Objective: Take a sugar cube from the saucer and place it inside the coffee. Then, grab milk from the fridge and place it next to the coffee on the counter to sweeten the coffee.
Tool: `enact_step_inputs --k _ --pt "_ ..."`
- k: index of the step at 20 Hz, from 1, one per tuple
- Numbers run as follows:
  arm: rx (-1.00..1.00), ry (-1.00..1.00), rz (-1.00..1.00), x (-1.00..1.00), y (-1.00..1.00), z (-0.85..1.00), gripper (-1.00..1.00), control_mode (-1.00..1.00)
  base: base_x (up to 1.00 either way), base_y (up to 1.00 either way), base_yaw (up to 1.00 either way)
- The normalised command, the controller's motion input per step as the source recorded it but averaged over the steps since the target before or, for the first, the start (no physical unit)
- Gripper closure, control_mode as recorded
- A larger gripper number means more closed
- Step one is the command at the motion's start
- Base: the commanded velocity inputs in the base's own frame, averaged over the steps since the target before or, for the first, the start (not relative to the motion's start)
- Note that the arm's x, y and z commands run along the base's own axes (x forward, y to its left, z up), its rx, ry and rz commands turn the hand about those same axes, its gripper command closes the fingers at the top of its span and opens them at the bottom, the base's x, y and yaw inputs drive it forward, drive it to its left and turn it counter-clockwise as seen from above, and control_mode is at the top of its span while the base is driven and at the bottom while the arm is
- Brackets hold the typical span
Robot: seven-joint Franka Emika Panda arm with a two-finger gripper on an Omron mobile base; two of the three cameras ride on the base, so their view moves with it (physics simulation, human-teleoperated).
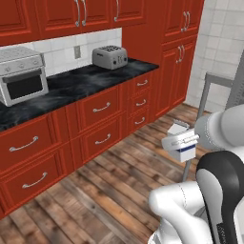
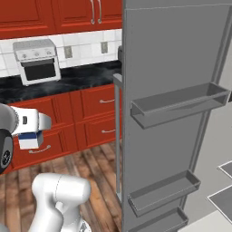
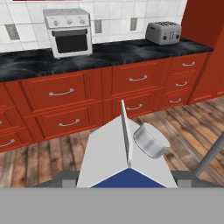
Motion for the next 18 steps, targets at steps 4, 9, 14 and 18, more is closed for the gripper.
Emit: enact_step_inputs --k 4,9,14,18 --pt "0.0 0.0 0.0 0.0 0.0 0.0 1.0 1.0 -1.0 -1.0 -0.3" --pt "0.0 0.0 0.0 0.0 0.0 0.0 1.0 1.0 -0.86 -1.0 -0.47" --pt "0.0 0.0 0.0 0.0 0.0 0.0 1.0 1.0 -0.6 -1.0 -0.33" --pt "0.0 0.0 0.0 0.0 0.0 0.0 1.0 1.0 0.36 -0.94 0.31"
